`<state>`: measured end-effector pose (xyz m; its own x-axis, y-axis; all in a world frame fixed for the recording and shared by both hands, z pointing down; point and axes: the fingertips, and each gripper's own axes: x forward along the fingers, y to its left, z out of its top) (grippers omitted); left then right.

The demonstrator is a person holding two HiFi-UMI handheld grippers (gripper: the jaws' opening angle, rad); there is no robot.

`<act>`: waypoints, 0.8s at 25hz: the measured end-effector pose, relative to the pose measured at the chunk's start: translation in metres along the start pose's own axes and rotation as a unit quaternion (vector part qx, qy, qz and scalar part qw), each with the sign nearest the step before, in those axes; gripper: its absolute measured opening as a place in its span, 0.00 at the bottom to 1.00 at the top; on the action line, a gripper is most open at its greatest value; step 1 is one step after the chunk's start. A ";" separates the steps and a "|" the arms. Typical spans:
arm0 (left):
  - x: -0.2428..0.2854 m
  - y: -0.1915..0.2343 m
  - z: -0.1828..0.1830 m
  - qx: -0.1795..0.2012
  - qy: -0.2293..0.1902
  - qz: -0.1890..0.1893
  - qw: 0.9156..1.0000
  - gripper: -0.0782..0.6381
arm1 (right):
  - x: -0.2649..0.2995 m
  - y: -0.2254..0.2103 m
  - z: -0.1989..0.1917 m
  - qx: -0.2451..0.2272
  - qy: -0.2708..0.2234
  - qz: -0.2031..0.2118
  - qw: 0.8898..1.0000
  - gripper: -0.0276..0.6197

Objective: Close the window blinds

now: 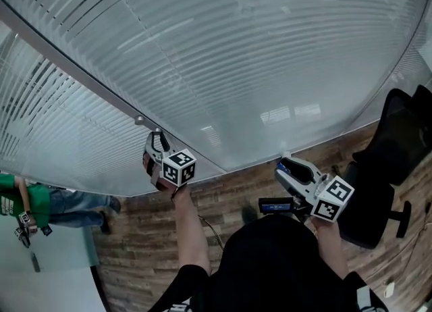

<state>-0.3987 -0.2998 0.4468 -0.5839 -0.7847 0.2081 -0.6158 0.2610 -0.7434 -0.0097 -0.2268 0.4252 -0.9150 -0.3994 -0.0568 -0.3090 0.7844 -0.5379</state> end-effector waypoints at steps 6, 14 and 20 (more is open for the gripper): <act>0.000 -0.008 -0.011 0.002 0.000 -0.009 1.000 0.30 | -0.003 -0.004 -0.009 0.005 0.003 0.000 1.000 0.27; 0.001 -0.018 -0.016 -0.177 0.003 -0.081 0.981 0.30 | -0.009 -0.014 -0.018 0.005 0.004 0.000 1.000 0.28; -0.002 -0.018 -0.021 -0.498 -0.001 -0.184 0.847 0.30 | -0.011 -0.013 -0.022 0.004 0.006 0.003 1.000 0.27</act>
<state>-0.3974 -0.2914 0.4733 -0.2557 -0.9168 0.3068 -0.8974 0.3431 0.2773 -0.0013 -0.2225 0.4513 -0.9199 -0.3889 -0.0500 -0.3012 0.7825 -0.5450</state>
